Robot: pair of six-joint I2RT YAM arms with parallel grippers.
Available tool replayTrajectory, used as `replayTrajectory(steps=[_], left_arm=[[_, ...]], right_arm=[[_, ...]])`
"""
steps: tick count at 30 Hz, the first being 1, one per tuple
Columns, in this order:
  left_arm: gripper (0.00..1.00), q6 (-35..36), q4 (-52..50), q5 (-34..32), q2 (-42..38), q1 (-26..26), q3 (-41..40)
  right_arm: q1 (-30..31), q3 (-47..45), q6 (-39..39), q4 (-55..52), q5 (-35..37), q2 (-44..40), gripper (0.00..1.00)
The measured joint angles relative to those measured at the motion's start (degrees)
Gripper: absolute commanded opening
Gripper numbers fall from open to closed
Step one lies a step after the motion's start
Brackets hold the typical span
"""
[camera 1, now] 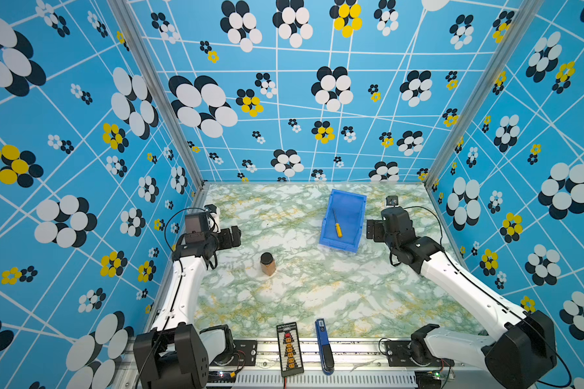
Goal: Put the screwdriver in the bin
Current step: Reset both arms
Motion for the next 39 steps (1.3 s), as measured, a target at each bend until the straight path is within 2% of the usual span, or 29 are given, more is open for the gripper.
replayTrajectory(steps=[6, 11, 17, 22, 28, 30, 34, 39], left_arm=[[0.99, 0.0, 16.5, -2.3, -1.3, 0.0, -11.0], [0.99, -0.3, 28.8, -2.5, -0.2, 0.0, -16.3], [0.99, -0.4, 42.4, -2.5, 3.8, -0.4, -20.7], [0.99, -0.2, 50.7, -2.5, 8.6, -0.8, -23.6], [0.99, -2.6, 54.3, -2.2, 9.5, -1.3, -24.5], [0.99, -2.8, 55.0, -2.4, 8.0, -3.6, -24.6], [0.99, 1.4, 62.2, -2.7, 8.3, -11.7, -26.8], [0.99, 3.1, 69.0, -4.2, 15.3, -12.3, -29.3]], right_arm=[[-1.8, -14.0, -4.0, 14.7, 3.1, -1.6, 0.99], [-6.4, -23.0, -7.2, 27.7, 5.9, -2.2, 0.99], [-14.8, -32.2, -8.8, 43.9, 3.9, -1.4, 0.99], [-16.3, -34.1, -9.5, 53.8, 1.5, 5.4, 0.99], [-19.4, -33.7, -10.0, 58.2, -3.1, 7.0, 0.99], [-21.9, -32.7, -9.8, 58.0, -5.6, 7.3, 0.99], [-24.7, -31.7, -8.5, 61.0, -9.9, 9.5, 0.99], [-25.0, -33.7, -7.6, 69.0, -12.1, 17.0, 0.99]])
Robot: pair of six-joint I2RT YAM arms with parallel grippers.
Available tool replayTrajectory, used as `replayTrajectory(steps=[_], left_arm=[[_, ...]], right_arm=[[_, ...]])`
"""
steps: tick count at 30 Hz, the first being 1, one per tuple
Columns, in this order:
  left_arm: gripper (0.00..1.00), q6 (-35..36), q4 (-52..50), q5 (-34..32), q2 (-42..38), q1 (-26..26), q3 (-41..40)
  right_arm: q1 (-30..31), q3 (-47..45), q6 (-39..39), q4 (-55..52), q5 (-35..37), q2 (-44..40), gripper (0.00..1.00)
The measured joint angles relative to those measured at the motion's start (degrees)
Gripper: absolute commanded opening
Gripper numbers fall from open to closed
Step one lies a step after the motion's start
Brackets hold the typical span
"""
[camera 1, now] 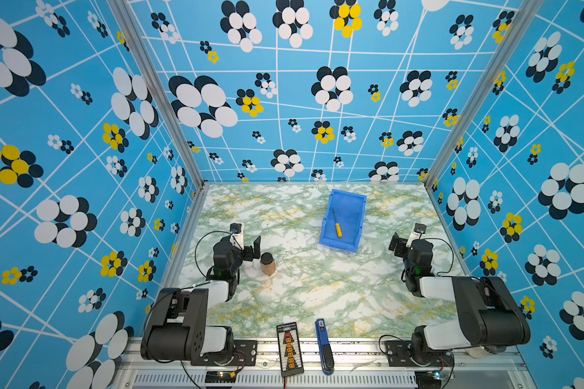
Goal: Put the screwdriver in the bin
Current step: Reset both arms
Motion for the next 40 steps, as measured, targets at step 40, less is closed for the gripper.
replayTrajectory(steps=[40], left_arm=[[0.99, -0.5, 3.2, -3.2, 7.8, 1.5, 4.0]], right_arm=[[0.0, 3.7, -1.0, -1.9, -8.1, 2.6, 0.99]])
